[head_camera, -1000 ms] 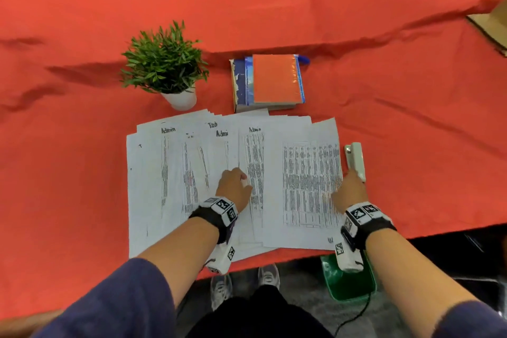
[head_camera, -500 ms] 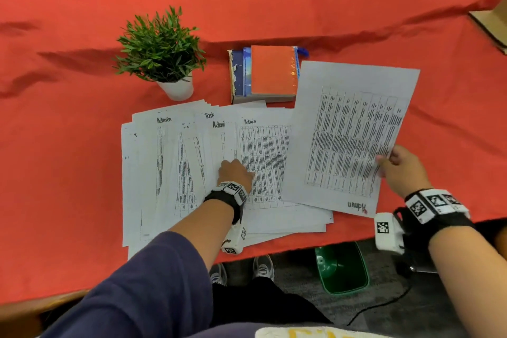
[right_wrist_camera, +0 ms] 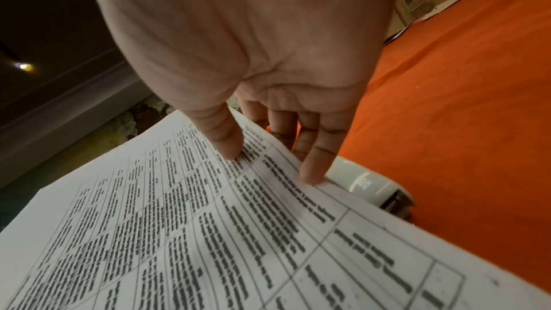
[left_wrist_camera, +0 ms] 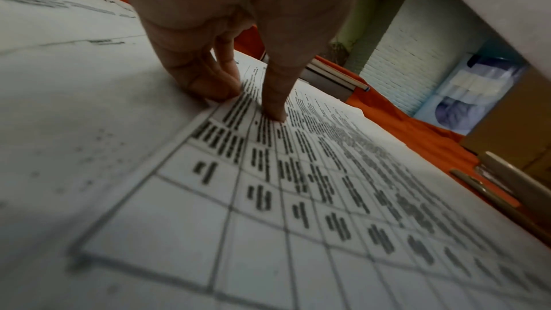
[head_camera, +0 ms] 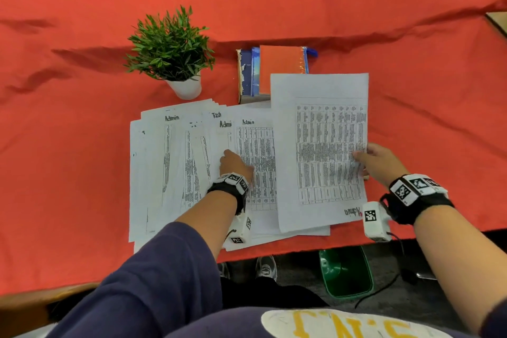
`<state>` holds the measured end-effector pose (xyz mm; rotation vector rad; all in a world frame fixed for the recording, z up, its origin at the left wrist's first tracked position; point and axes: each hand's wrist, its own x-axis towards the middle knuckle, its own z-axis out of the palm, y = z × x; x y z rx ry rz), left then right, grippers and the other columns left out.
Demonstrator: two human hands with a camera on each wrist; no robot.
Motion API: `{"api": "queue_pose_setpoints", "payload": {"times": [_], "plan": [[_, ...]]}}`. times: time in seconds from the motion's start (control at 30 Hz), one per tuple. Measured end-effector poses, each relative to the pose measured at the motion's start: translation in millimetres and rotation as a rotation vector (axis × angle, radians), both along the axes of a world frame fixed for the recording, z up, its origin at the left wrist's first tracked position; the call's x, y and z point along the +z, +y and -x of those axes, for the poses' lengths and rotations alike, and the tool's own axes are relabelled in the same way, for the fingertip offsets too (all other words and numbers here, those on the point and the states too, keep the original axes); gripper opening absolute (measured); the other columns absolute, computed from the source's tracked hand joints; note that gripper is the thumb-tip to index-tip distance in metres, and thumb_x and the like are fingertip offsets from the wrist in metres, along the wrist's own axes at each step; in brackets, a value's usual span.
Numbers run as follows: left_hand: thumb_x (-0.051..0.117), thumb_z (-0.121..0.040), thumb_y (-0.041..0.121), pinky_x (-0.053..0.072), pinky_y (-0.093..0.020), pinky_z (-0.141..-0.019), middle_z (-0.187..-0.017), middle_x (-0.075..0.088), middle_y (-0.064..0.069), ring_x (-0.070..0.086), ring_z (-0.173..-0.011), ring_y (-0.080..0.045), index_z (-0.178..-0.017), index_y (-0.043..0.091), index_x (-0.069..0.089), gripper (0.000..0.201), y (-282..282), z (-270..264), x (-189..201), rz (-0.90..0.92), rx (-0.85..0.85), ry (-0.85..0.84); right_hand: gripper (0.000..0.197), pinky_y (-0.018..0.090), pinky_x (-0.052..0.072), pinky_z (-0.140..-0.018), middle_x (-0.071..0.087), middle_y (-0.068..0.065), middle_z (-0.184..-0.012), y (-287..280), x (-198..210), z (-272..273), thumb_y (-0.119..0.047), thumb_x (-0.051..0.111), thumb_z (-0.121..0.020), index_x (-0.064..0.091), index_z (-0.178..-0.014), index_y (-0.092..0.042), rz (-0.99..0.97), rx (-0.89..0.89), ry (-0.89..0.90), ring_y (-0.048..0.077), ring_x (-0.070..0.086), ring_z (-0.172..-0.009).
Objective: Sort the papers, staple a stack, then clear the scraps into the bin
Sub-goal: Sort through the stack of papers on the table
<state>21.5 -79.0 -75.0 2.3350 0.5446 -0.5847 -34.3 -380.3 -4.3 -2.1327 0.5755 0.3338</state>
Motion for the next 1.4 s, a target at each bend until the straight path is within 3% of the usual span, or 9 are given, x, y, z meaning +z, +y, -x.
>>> {"api": "queue_pose_setpoints", "payload": {"times": [0.27, 0.4, 0.53, 0.67, 0.8, 0.97, 1.07, 1.17, 1.4], "plan": [[0.049, -0.093, 0.009, 0.037, -0.023, -0.049, -0.096, 0.059, -0.011, 0.049, -0.063, -0.016, -0.098, 0.011, 0.049, 0.005, 20, 9, 15, 0.228, 0.072, -0.242, 0.019, 0.024, 0.042, -0.056, 0.062, -0.002, -0.096, 39, -8, -12, -0.026, 0.048, -0.099, 0.057, -0.114, -0.017, -0.02, 0.096, 0.036, 0.011, 0.056, -0.067], [0.053, -0.094, 0.013, 0.047, -0.027, -0.057, -0.105, 0.061, -0.01, 0.054, -0.067, -0.018, -0.109, 0.013, 0.051, 0.015, 35, 11, 27, 0.454, 0.144, -0.203, 0.029, 0.035, 0.05, -0.081, 0.062, -0.002, -0.105, 58, -16, -18, -0.03, 0.048, -0.099, 0.057, -0.121, -0.013, -0.016, 0.128, 0.043, 0.015, 0.057, -0.083], [0.052, -0.092, 0.012, 0.054, -0.048, -0.091, -0.113, 0.067, -0.012, 0.065, -0.099, -0.032, -0.105, 0.018, 0.058, 0.015, 38, 14, 35, 0.649, 0.187, -0.164, 0.022, 0.027, 0.046, -0.058, 0.061, 0.0, -0.088, 72, -19, -25, -0.03, 0.05, -0.098, 0.056, -0.109, -0.012, -0.027, 0.128, 0.046, 0.014, 0.056, -0.068], [0.04, -0.094, 0.009, 0.052, -0.044, -0.09, -0.11, 0.067, -0.013, 0.063, -0.095, -0.028, -0.101, 0.018, 0.06, 0.024, 29, 12, 35, 0.718, 0.235, -0.119, 0.037, 0.03, 0.048, -0.06, 0.058, 0.006, -0.105, 75, -21, -30, -0.032, 0.06, -0.092, 0.044, -0.12, -0.012, -0.056, 0.054, 0.082, 0.017, 0.057, -0.071], [0.038, -0.096, 0.011, 0.048, -0.037, -0.083, -0.101, 0.061, -0.011, 0.056, -0.088, -0.021, -0.107, 0.011, 0.055, 0.02, 19, 11, 33, 0.703, 0.188, -0.115, 0.051, 0.035, 0.048, -0.092, 0.058, 0.001, -0.123, 64, -23, -29, -0.023, 0.064, -0.09, 0.044, -0.136, -0.013, -0.11, -0.008, 0.013, 0.018, 0.059, -0.104], [0.041, -0.096, 0.009, 0.044, -0.02, -0.061, -0.089, 0.059, -0.004, 0.053, -0.073, -0.014, -0.097, 0.009, 0.059, 0.019, 4, 9, 29, 0.629, 0.057, -0.118, 0.028, 0.026, 0.043, -0.074, 0.064, 0.0, -0.099, 39, -19, -16, -0.023, 0.056, -0.096, 0.062, -0.117, -0.007, 0.0, 0.024, -0.04, 0.021, 0.062, -0.092], [0.041, -0.093, 0.014, 0.049, -0.032, -0.079, -0.106, 0.06, -0.008, 0.056, -0.095, -0.026, -0.093, 0.017, 0.063, 0.022, -2, 7, 19, 0.215, -0.062, -0.158, 0.029, 0.033, 0.042, -0.089, 0.059, 0.002, -0.114, 21, -20, -7, -0.025, 0.052, -0.097, 0.053, -0.121, -0.008, 0.021, -0.051, -0.086, 0.022, 0.055, -0.106], [0.055, -0.092, 0.023, 0.044, -0.036, -0.091, -0.127, 0.046, -0.013, 0.044, -0.119, -0.03, -0.118, 0.01, 0.054, 0.029, -5, 11, 9, -0.084, -0.124, -0.109, 0.032, 0.041, 0.045, -0.094, 0.059, 0.005, -0.12, 0, -21, 1, -0.028, 0.052, -0.097, 0.049, -0.123, -0.009, 0.03, -0.133, -0.111, 0.024, 0.056, -0.108], [0.07, -0.084, 0.019, 0.048, -0.042, -0.096, -0.128, 0.049, -0.016, 0.05, -0.118, -0.032, -0.131, 0.004, 0.037, 0.06, -12, 4, 2, -0.041, -0.113, -0.039, 0.031, 0.042, 0.047, -0.095, 0.062, 0.004, -0.121, -21, -17, 17, -0.022, 0.055, -0.096, 0.052, -0.126, -0.013, -0.054, -0.247, -0.193, 0.023, 0.059, -0.108]]}}
